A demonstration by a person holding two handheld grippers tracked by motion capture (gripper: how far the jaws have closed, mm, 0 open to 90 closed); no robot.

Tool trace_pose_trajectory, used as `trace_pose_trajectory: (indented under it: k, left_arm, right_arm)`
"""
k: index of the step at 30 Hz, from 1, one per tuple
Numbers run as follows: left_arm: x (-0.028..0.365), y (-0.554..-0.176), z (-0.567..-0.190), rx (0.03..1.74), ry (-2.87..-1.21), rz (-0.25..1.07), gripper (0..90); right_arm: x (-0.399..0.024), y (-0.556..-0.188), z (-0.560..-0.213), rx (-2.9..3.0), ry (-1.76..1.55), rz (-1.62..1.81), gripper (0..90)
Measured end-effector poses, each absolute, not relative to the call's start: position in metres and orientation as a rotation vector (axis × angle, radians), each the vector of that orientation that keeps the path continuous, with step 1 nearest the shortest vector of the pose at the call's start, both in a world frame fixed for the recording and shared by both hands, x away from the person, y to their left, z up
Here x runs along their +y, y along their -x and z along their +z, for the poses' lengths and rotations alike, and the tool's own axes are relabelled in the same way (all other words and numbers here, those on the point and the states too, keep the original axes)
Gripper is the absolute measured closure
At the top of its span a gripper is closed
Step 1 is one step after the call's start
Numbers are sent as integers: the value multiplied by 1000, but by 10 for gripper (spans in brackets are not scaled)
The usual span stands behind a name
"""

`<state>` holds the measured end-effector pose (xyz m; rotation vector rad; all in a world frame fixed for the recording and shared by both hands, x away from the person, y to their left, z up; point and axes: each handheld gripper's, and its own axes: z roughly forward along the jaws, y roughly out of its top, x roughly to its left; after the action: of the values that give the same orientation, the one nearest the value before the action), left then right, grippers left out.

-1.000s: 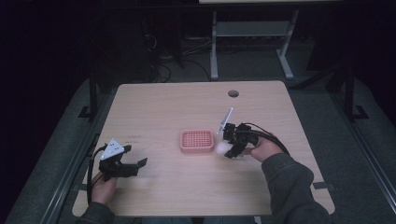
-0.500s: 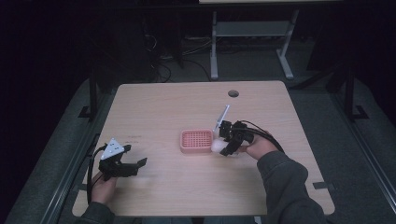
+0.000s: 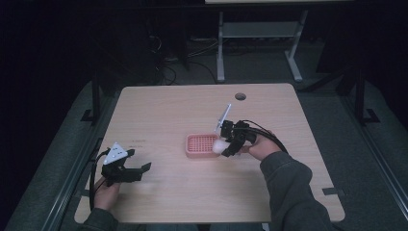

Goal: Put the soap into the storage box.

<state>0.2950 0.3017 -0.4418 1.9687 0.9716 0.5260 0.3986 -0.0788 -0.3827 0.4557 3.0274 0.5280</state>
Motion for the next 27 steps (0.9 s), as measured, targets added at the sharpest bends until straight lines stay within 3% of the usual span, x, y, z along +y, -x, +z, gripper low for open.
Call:
trace_pose_trajectory:
  k: [27]
  left_arm:
    - [304, -297, -442, 983, -1960, 525, 139]
  right_arm:
    - [-47, -416, -373, 3034, -393, 557, 487]
